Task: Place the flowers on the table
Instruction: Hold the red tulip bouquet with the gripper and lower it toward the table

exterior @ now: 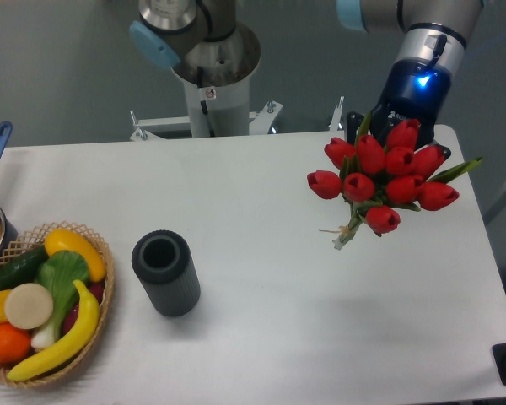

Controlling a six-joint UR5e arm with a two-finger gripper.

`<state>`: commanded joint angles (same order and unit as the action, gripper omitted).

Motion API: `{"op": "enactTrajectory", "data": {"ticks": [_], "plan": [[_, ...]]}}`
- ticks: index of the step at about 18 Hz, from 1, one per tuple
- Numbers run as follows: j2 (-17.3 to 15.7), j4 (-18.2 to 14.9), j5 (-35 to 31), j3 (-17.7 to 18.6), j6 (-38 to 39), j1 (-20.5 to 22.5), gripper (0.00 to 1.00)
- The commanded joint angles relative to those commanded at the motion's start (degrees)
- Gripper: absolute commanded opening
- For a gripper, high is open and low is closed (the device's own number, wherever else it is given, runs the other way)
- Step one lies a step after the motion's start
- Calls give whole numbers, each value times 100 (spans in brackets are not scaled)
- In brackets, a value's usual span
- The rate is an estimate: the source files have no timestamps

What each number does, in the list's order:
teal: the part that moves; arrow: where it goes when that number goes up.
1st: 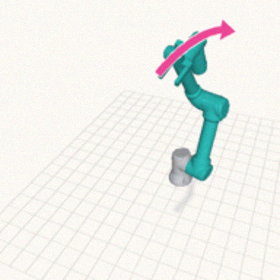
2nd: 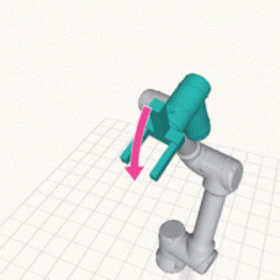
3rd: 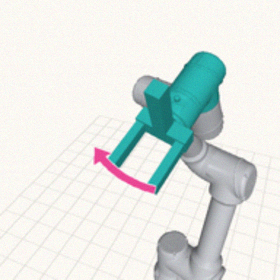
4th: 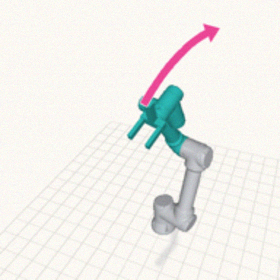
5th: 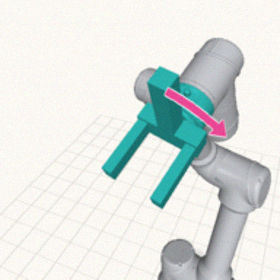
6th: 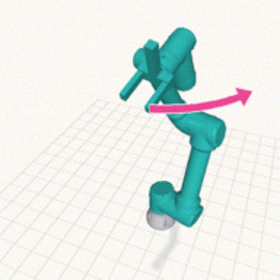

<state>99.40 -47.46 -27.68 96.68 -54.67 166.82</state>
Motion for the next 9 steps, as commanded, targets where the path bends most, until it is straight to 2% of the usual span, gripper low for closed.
{"op": "enactTrajectory", "data": {"ticks": [3, 9], "plan": [[-9, 0, -87, -17, 17, 0, 42], [-193, -26, -860, 44, 88, -18, 42]]}}
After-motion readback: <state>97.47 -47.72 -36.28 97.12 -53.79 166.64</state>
